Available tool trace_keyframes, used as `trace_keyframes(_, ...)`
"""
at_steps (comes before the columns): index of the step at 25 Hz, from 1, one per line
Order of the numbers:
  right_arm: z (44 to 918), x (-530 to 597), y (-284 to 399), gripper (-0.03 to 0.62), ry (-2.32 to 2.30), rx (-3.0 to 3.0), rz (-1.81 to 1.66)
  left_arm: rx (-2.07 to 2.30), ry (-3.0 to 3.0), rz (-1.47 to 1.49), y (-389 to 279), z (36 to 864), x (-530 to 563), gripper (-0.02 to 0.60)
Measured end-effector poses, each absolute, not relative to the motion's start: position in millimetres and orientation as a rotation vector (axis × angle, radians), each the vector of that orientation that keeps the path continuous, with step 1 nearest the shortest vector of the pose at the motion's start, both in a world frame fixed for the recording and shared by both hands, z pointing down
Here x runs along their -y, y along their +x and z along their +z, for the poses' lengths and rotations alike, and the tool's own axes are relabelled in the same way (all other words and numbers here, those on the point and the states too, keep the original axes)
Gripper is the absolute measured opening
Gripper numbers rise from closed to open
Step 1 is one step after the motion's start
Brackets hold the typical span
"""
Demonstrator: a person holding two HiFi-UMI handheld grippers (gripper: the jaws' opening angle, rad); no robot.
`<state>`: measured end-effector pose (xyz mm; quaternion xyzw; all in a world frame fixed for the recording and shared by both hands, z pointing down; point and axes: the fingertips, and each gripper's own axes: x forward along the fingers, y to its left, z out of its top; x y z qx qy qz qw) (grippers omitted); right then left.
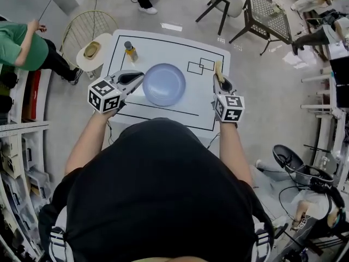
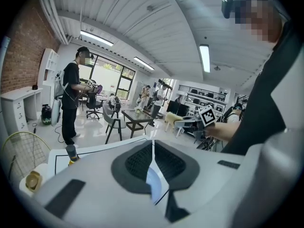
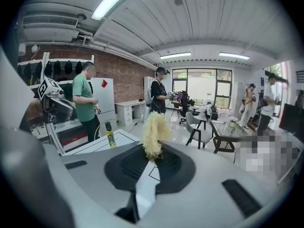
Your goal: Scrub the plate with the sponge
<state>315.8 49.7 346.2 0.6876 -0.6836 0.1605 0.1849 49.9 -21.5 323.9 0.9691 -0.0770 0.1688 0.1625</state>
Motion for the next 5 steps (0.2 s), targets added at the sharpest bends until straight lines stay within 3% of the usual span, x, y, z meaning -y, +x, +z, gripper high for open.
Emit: trace_keyframes(5, 338.2, -62.4, 309.8, 0.031, 1.96, 1.929, 0.464, 0.215, 2.752, 0.492, 45.2, 325.7, 8.2, 0.021)
